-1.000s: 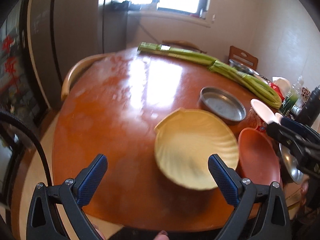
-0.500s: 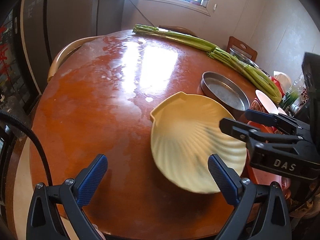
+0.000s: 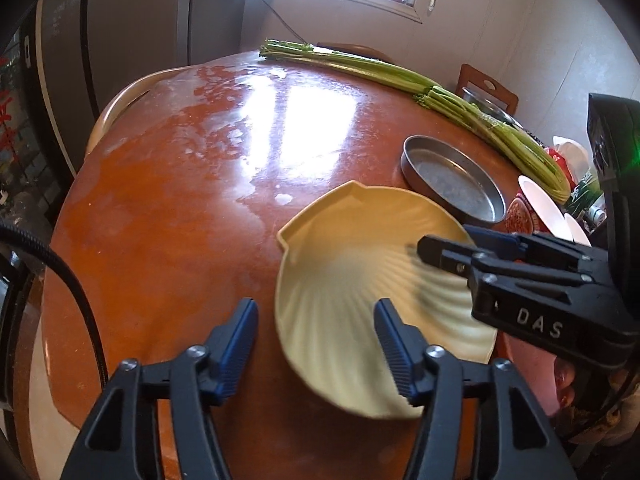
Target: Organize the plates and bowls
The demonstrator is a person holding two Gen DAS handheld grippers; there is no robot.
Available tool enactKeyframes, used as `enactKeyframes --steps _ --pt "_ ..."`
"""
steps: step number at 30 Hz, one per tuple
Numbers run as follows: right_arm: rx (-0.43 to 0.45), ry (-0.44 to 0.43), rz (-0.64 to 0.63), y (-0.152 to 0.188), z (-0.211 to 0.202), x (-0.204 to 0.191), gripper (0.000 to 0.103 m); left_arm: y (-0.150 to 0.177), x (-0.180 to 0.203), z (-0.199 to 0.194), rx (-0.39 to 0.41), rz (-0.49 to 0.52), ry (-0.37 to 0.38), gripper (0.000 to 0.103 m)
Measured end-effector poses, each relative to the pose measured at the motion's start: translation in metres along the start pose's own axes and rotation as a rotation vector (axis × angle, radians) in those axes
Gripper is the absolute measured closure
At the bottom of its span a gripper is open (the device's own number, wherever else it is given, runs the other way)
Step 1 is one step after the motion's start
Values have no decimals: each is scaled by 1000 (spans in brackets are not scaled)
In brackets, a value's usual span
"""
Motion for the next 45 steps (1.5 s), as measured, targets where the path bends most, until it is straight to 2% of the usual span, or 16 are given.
enactKeyframes --steps 2,11,20,31,45 --pt "-4 -30 14 1 -2 -2 57 -2 2 1 -1 1 13 52" --pt "14 -74 46 -11 -10 -8 56 -18 -7 -7 43 -15 11 53" --pt "71 -71 53 -42 -12 -21 56 -58 -29 -12 103 -40 -14 53" --pt "51 -87 131 -45 8 -14 55 -76 -39 23 56 -29 -41 53" --pt "-3 -57 138 -38 25 -12 55 -77 -39 46 19 1 -57 53"
Point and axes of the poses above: each gripper's, at about its wrist camera, not at the fingertips, and z roughly the way its jaws point, x to its right, y to its underside, the point moved 6 cm from there along z, roughly the way its jaws point, and after that the axes turned 5 degrees about -y, right-handed, at the moved point
